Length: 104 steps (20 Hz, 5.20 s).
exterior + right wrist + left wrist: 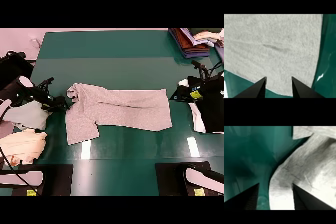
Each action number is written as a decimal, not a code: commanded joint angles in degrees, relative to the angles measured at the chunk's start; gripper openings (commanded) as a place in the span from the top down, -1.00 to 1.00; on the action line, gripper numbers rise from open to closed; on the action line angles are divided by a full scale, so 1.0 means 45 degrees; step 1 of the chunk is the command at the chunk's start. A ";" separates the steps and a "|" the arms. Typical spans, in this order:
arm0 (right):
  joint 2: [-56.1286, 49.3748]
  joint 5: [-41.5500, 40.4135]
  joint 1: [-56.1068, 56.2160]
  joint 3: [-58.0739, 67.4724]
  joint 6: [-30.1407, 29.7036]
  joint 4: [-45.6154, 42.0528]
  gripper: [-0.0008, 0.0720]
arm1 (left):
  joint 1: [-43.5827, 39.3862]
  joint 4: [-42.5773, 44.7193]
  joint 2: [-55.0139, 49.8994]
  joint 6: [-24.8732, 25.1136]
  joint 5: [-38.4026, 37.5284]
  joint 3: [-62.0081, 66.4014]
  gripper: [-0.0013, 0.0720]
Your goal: Fold the shirts.
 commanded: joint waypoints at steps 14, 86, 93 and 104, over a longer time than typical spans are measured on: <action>0.0136 0.0942 -0.1088 -0.0185 -0.0039 0.0612 -0.02 | -0.0772 0.0389 0.0738 0.0219 -0.0559 0.0996 0.91; -0.5571 0.0937 0.1127 0.6475 0.0442 -0.2574 0.95 | -0.0787 -0.0714 -0.2181 0.0466 -0.1656 0.5576 0.91; -0.4473 -0.0049 0.1122 0.3774 0.0500 -0.2482 0.23 | -0.0782 -0.0729 -0.2142 0.0097 -0.1564 0.3808 -0.39; -0.0092 0.1413 0.1127 0.3682 0.0481 -0.2424 -0.08 | -0.0787 0.0423 0.5547 -0.1209 -0.1928 -0.3997 -0.70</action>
